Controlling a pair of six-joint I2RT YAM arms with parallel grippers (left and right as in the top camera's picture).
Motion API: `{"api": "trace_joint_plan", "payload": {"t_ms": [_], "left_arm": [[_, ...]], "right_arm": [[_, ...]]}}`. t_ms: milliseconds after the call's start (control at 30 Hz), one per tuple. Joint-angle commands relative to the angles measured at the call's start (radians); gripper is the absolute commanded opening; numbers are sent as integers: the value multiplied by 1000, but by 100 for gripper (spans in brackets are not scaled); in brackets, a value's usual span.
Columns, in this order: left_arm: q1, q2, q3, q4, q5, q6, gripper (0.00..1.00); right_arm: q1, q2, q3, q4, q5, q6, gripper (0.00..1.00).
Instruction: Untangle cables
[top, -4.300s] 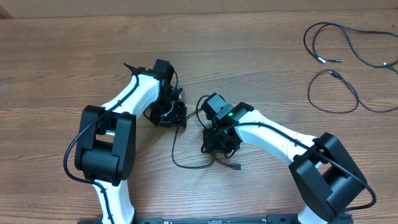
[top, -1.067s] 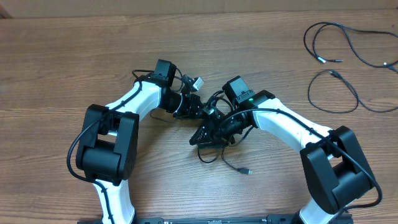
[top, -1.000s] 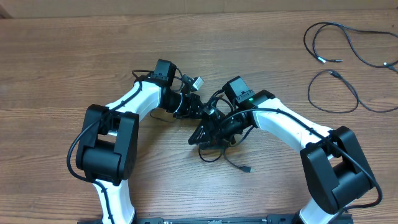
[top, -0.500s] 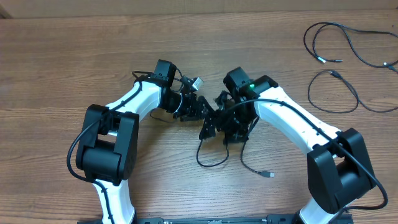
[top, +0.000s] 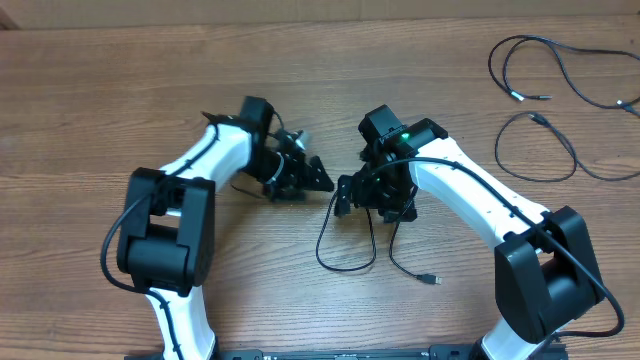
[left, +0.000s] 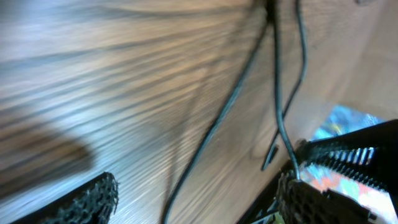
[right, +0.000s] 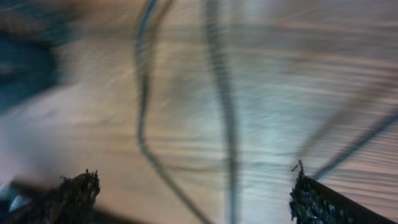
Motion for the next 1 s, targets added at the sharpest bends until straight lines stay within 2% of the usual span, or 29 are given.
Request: {"api": "trace_joint_plan", "payload": {"t_ms": [0,100,300,533,767,867,900,967], "left_arm": [[40,-5,93,-61,-152,-33,89],[44,-5,113,-98,-216,-65,95],[25,-5,111,-138,-295,-65,97],[-10,-5,111,-148,-365,-66,100],[-31,-5,111,-136,-364,-89,100],[-40,-5,111,-141,-366,-89,96],[-43,-5,111,-141,-366,-89,95],[-49,-5,111,-140,-367,-89,92]], "right_arm": [[-17,6,25,0,174,86,100],[-47,6,46,-21,175,86,100],[-143,6,109,-109,206,85,100],[-245,7,44,-152,214,85,100],[-237,7,-109,-2,83,74,100],[-237,7,-169,71,39,74,100],[-238,7,-183,90,22,74,96],[-238,7,-200,113,-11,74,82]]}}
